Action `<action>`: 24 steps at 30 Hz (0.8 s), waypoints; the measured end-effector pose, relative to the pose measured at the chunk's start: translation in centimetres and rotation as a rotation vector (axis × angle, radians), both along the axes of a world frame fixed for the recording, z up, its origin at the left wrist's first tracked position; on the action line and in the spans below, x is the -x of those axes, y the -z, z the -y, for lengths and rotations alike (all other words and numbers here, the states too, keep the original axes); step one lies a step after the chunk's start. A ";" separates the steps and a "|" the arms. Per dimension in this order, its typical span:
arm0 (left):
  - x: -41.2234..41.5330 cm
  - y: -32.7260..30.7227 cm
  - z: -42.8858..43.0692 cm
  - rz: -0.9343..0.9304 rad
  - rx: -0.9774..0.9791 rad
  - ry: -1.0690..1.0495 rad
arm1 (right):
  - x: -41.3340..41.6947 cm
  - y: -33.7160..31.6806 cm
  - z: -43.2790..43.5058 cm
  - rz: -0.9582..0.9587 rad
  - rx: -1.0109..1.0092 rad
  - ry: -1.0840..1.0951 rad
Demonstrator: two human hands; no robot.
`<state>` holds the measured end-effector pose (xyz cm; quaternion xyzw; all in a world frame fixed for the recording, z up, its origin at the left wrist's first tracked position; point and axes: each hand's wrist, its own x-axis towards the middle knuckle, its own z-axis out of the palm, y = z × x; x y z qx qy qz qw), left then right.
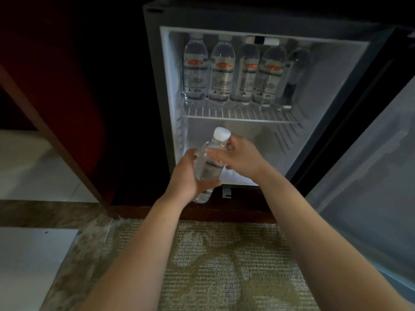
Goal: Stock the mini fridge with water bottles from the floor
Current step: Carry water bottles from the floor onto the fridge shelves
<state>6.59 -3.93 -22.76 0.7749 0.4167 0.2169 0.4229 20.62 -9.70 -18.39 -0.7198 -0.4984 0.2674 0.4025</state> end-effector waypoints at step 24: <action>0.6 4.3 -7.3 0.348 0.071 -0.365 | -3.6 9.6 -17.5 0.057 0.001 0.271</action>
